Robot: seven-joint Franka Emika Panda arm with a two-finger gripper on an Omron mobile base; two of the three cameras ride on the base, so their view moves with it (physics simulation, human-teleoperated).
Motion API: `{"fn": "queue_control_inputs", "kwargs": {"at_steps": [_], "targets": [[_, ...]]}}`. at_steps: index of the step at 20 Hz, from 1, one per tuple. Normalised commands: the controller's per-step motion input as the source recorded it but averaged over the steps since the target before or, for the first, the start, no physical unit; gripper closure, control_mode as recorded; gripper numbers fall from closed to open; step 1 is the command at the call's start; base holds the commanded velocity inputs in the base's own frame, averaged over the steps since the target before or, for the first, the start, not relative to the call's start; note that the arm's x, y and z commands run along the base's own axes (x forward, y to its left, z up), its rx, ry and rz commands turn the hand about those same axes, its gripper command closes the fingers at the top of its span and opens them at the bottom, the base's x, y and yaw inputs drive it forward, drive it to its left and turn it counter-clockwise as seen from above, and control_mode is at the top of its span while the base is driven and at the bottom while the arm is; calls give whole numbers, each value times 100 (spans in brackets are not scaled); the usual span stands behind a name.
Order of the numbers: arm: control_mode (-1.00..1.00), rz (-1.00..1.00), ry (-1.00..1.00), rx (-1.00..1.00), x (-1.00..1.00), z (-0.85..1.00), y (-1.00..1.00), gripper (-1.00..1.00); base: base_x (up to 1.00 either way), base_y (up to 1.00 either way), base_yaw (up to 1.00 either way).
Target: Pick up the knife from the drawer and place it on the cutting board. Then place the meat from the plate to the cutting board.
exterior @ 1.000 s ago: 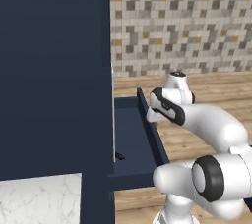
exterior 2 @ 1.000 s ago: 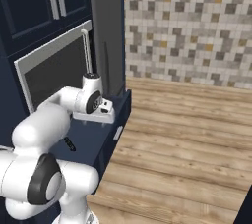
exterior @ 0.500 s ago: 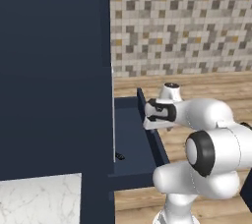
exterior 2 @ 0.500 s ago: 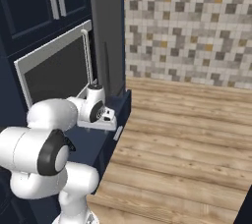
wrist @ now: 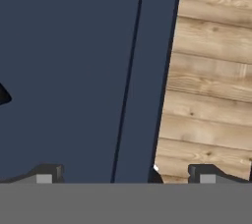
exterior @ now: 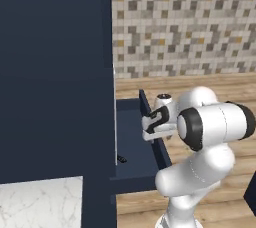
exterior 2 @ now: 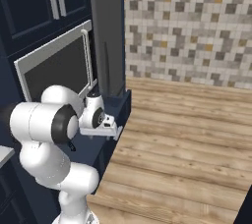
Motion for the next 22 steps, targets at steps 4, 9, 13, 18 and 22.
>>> {"fn": "queue_control_inputs", "kwargs": {"at_steps": [4, 9, 13, 18, 22], "targets": [[-100, 0, 2, -3, 5, -54, -1, -100, 0, 0, 0], [-100, 1, 0, 0, 0, -56, -23, -100, 0, 0, 0], [-100, 1, 0, 0, 0, -55, -51, -100, 0, 0, 0], [-100, 1, 0, 0, 0, -49, -59, -100, 0, 0, 0], [-100, 0, 0, 5, 0, -38, -65, -100, 0, 0, 0]]}}
